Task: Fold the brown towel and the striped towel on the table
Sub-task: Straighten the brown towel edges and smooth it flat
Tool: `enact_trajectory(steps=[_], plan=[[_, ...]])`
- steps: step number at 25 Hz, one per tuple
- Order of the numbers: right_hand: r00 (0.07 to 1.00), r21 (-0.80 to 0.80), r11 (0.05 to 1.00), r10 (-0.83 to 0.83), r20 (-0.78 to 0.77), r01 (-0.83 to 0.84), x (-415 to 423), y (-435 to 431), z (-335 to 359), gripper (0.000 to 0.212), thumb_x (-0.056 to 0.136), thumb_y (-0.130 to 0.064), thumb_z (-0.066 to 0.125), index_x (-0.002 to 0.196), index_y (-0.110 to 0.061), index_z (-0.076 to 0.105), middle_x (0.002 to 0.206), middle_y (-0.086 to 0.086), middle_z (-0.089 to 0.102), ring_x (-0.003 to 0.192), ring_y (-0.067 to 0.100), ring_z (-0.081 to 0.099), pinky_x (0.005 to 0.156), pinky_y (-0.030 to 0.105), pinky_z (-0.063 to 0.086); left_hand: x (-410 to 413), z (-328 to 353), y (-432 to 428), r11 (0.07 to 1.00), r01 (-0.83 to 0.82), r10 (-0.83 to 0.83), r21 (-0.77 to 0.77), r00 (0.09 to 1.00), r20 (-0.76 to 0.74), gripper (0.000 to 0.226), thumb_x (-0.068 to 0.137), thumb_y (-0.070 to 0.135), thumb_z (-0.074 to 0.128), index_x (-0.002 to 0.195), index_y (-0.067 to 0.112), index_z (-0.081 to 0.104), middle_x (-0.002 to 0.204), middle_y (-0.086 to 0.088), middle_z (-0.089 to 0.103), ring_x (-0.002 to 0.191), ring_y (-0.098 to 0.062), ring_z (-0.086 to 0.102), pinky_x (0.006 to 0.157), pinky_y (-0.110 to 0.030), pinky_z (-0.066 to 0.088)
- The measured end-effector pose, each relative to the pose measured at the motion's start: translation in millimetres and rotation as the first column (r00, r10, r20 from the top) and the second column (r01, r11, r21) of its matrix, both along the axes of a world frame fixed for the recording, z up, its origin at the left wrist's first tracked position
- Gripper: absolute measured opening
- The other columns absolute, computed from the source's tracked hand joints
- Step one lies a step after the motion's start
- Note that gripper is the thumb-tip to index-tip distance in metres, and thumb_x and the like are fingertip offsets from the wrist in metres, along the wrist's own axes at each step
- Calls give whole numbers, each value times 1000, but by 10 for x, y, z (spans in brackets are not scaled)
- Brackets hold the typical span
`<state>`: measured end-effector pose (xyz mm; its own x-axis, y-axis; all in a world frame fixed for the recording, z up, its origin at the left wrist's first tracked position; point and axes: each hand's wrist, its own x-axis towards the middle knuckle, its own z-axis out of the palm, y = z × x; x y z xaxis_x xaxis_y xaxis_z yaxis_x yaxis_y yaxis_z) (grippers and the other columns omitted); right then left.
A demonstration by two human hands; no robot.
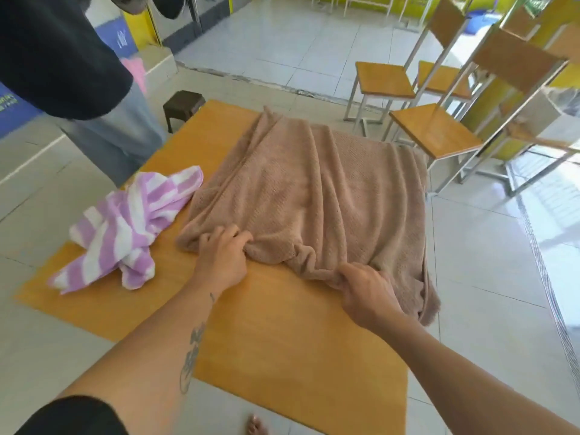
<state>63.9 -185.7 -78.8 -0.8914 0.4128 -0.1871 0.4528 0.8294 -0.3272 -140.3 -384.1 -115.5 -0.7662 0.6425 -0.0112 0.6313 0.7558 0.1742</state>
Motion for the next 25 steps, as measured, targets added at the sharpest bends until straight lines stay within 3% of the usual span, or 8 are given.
enact_trajectory(steps=[5, 8, 11, 15, 18, 20, 22, 25], plan=[[994, 11, 999, 40, -98, -39, -117, -469, 111, 16, 85, -10, 42, 83, -25, 45, 83, -3, 55, 78, 26, 47, 70, 38, 32, -163, 100, -598, 977, -107, 88, -182, 990, -113, 12, 76, 13, 58, 82, 22, 63, 96, -3, 62, 97, -33, 55, 85, -46, 39], [991, -98, 991, 77, -108, -87, -185, -713, 199, 13, 88, -11, 42, 83, -23, 45, 85, -1, 52, 75, 26, 49, 63, 39, 43, -219, 184, -967, 937, -179, 144, -299, 980, -136, 12, 77, 18, 60, 87, 22, 67, 105, -6, 64, 102, -34, 57, 89, -48, 41], [993, -120, 986, 109, -43, -114, -111, -881, 229, 16, 90, -19, 43, 98, -22, 57, 96, -2, 55, 91, 25, 54, 77, 42, 47, -167, 256, -1041, 918, -178, 162, -354, 984, -73, 18, 84, 23, 56, 100, 24, 64, 120, -6, 55, 119, -31, 51, 93, -47, 39], [991, -69, 995, 78, 107, -70, 281, -823, 192, 36, 88, -27, 42, 121, -31, 54, 115, -3, 51, 110, 25, 47, 101, 44, 36, 220, 300, -882, 990, -83, 88, -113, 995, 43, 30, 81, 16, 53, 109, 25, 59, 113, -1, 47, 117, -28, 44, 93, -44, 39], [973, -14, 997, 72, 220, -71, 597, -769, 101, 50, 86, -23, 45, 134, -36, 44, 123, -5, 44, 115, 23, 43, 106, 41, 33, 578, 328, -813, 979, -115, 106, 169, 993, 59, 34, 79, 11, 53, 109, 26, 60, 105, 4, 46, 101, -22, 48, 89, -41, 40], [971, -9, 998, 58, 230, -57, 631, -785, 114, 53, 85, -22, 46, 135, -36, 42, 126, -5, 42, 116, 24, 42, 106, 42, 32, 724, 329, -914, 968, -153, 149, 201, 988, 36, 35, 79, 12, 53, 111, 25, 60, 108, 4, 48, 102, -21, 50, 88, -39, 42], [969, -26, 999, 43, 243, -38, 548, -843, 159, 50, 82, -22, 46, 131, -32, 44, 124, -1, 42, 117, 27, 42, 103, 44, 35, 786, 318, -1077, 978, -185, 169, 102, 975, 143, 39, 82, 16, 53, 119, 27, 58, 119, 5, 47, 111, -21, 49, 93, -39, 44], [966, -82, 996, 59, 254, -39, 432, -1019, 242, 51, 80, -18, 46, 130, -28, 45, 123, 2, 42, 118, 30, 42, 99, 45, 37, 856, 433, -1315, 978, -203, 197, -41, 852, 485, 48, 86, 22, 51, 133, 31, 53, 136, 8, 43, 126, -19, 46, 105, -38, 42]])
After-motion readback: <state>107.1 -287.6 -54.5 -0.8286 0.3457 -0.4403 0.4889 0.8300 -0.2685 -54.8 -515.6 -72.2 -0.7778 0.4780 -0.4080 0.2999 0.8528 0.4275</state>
